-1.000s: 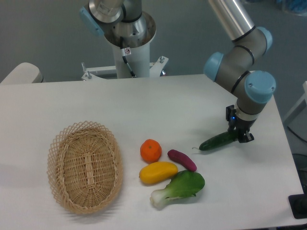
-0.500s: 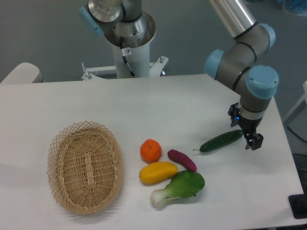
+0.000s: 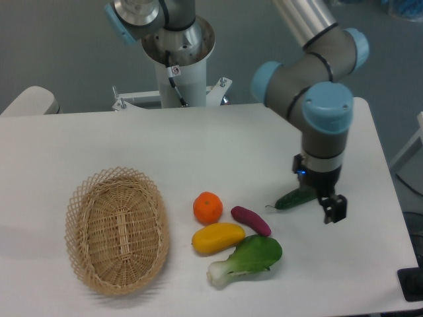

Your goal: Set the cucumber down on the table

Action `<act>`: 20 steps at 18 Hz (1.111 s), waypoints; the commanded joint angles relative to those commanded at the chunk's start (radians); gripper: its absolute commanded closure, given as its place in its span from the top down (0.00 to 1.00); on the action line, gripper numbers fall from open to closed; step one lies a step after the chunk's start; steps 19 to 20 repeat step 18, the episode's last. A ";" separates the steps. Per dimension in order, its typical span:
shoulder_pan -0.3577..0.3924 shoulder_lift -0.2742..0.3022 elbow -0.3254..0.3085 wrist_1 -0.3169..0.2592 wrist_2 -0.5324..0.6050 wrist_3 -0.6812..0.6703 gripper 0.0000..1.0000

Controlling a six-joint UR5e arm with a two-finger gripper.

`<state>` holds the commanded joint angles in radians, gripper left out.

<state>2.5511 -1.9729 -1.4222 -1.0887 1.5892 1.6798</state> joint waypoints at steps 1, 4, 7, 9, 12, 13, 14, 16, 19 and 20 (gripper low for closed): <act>-0.008 0.018 0.015 -0.038 0.000 -0.011 1.00; -0.028 0.052 0.071 -0.163 -0.002 -0.040 1.00; -0.061 0.074 0.086 -0.204 -0.006 -0.101 1.00; -0.092 0.077 0.086 -0.204 -0.006 -0.156 1.00; -0.124 0.088 0.078 -0.207 -0.006 -0.192 1.00; -0.132 0.094 0.074 -0.208 -0.008 -0.192 1.00; -0.132 0.095 0.074 -0.212 -0.008 -0.192 1.00; -0.132 0.097 0.074 -0.232 -0.008 -0.190 1.00; -0.132 0.097 0.074 -0.234 -0.008 -0.189 1.00; -0.132 0.097 0.074 -0.234 -0.008 -0.189 1.00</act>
